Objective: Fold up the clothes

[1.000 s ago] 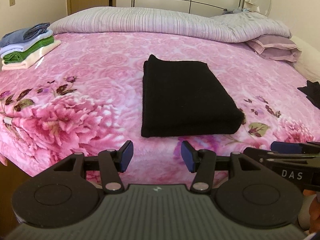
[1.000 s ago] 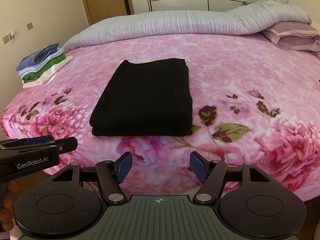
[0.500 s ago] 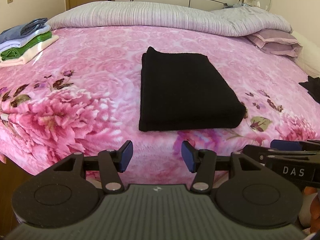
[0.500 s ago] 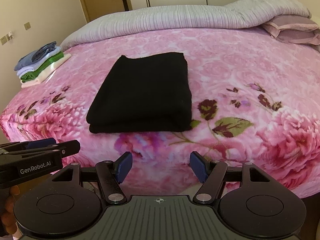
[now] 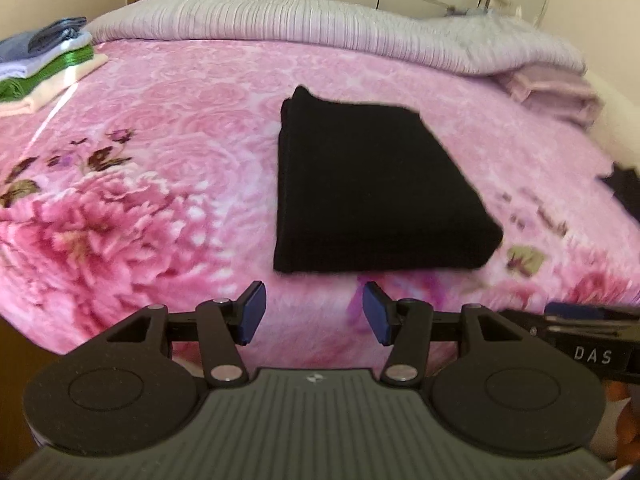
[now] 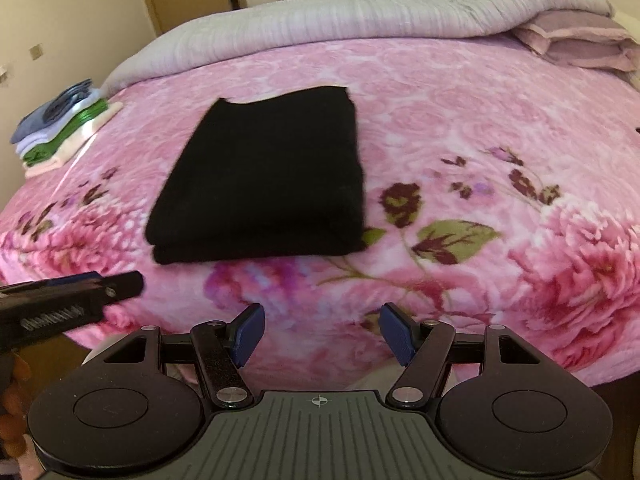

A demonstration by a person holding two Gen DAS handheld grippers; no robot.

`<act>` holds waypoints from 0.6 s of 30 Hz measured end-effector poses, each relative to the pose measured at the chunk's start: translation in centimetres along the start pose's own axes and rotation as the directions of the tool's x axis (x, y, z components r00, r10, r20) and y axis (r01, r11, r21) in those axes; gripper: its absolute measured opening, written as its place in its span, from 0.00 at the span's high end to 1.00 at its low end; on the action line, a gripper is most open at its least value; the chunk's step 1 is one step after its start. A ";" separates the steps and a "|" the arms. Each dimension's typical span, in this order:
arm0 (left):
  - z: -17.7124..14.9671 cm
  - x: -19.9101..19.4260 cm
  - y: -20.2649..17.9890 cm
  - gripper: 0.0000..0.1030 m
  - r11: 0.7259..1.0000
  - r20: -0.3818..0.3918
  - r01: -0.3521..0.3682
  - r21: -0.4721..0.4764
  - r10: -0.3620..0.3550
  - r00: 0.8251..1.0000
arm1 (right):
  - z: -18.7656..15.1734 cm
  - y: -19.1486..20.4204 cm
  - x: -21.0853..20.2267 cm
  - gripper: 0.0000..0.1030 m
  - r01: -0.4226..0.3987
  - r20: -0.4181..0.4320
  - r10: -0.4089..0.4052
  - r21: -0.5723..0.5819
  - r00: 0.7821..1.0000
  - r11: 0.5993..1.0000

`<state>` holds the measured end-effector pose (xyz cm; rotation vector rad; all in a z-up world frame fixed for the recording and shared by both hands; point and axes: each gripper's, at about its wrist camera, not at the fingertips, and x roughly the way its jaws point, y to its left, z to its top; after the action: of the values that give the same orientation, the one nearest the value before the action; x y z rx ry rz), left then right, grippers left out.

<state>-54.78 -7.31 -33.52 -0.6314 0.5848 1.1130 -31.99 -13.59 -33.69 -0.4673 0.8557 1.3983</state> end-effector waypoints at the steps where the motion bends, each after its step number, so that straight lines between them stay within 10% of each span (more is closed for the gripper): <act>1: 0.4 0.3 0.8 0.52 0.999 0.003 0.025 -0.031 -0.025 1.000 | 0.2 -0.5 0.2 0.35 0.007 0.003 -0.007 0.015 1.000 1.000; 10: 3.4 5.2 9.2 0.51 0.881 0.006 0.251 -0.402 -0.272 0.962 | 3.8 -9.5 1.8 0.35 -0.152 0.117 0.121 0.314 0.986 0.937; 18: 5.3 9.5 10.5 0.49 0.804 0.011 0.320 -0.501 -0.364 0.931 | 6.3 -12.0 5.0 0.35 -0.340 0.132 0.315 0.439 0.940 0.832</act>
<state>-60.85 5.71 -38.35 -1.1916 0.2298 0.8901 -19.07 -7.46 -35.79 0.0890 1.2224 1.4491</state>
